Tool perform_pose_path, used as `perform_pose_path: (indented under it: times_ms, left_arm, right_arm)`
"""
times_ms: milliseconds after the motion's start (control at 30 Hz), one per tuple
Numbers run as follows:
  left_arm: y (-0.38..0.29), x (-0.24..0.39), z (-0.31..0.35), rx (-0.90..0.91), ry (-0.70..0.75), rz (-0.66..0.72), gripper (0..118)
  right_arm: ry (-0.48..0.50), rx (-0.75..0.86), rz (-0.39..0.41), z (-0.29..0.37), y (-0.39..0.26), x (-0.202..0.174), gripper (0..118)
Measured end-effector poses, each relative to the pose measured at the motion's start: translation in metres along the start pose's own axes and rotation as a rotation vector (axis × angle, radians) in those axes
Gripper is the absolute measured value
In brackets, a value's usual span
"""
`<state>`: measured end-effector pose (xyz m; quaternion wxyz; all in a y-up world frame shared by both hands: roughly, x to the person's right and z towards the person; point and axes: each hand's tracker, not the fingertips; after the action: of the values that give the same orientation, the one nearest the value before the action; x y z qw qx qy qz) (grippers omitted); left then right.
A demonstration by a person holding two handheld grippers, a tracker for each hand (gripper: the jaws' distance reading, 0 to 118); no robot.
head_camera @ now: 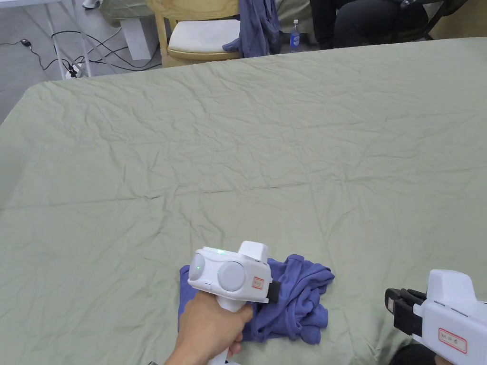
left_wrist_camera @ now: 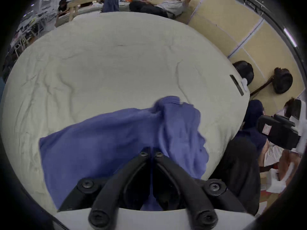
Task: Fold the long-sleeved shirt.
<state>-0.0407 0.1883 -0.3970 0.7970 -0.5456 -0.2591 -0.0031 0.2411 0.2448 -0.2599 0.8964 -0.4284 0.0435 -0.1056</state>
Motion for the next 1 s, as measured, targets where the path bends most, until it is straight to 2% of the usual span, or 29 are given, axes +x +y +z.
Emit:
perform_pose_path:
  times_ms: [100, 333, 500, 600, 767, 1000]
  left_arm:
    - [0.002, 0.023, -0.007, 0.009, 0.001, -0.041, 2]
    - [0.005, 0.033, -0.016, 0.006, -0.013, -0.018, 2]
    - [-0.002, 0.028, 0.015, 0.092, -0.111, 0.042, 2]
    - [-0.008, 0.024, 0.046, 0.148, -0.122, 0.045, 2]
    - [-0.029, 0.007, 0.105, 0.252, -0.037, 0.041, 2]
    - [-0.097, -0.041, 0.172, 0.354, 0.155, 0.16, 2]
  right_arm:
    - [0.0, -0.005, -0.003, 0.001, -0.001, 0.0, 1]
    - [0.006, -0.014, 0.012, -0.002, -0.001, -0.004, 1]
    - [0.023, -0.005, 0.046, 0.0, 0.0, -0.02, 1]
    - [0.039, 0.011, 0.077, 0.002, 0.001, -0.033, 1]
    - [0.076, 0.051, 0.131, 0.011, 0.005, -0.059, 1]
    - [0.107, 0.094, 0.208, 0.024, 0.002, -0.093, 1]
